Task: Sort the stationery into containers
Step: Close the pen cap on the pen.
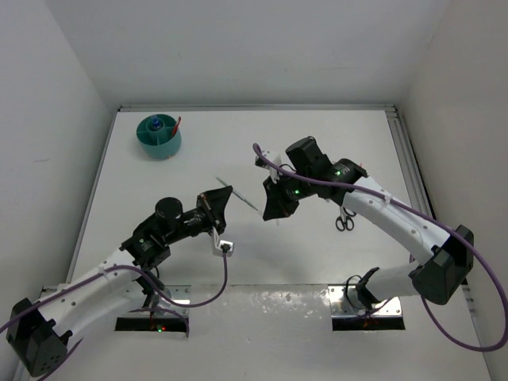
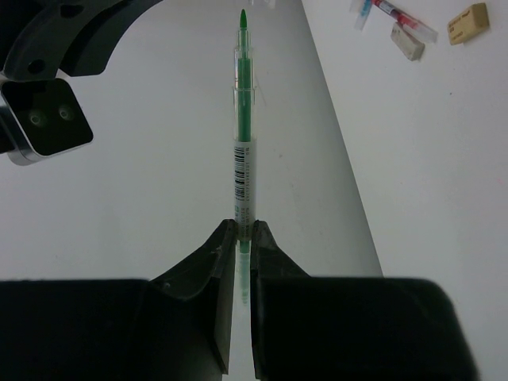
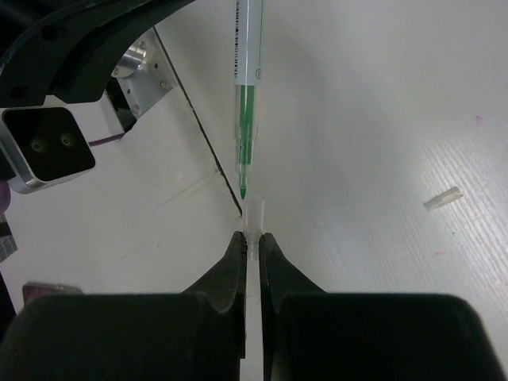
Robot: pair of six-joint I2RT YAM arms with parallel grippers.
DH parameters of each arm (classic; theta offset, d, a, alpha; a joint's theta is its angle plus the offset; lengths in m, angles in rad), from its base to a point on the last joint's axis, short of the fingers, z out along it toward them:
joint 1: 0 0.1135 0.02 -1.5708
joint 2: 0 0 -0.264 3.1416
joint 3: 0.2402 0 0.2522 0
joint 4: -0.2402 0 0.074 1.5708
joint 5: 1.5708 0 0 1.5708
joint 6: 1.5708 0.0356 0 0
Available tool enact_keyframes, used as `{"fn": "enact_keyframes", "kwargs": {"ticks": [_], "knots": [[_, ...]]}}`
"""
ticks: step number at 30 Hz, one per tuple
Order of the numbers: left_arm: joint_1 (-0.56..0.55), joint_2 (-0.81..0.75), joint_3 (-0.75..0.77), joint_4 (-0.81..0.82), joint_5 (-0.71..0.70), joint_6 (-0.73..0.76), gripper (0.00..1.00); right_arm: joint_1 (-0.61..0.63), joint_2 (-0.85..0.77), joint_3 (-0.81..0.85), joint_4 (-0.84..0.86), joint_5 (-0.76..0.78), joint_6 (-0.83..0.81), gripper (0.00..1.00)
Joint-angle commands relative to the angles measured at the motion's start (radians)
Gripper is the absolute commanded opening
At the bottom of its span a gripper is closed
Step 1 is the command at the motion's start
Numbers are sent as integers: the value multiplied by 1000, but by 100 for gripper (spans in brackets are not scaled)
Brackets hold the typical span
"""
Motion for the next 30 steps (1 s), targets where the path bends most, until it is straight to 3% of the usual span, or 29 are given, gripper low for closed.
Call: {"fn": "enact_keyframes", "kwargs": {"ticks": [1, 30], "knots": [[-13, 0, 13, 41, 14, -10, 0, 6, -31, 10, 42, -3, 1, 0], [-45, 10, 16, 60, 9, -6, 0, 5, -45, 12, 79, -6, 9, 0]]}}
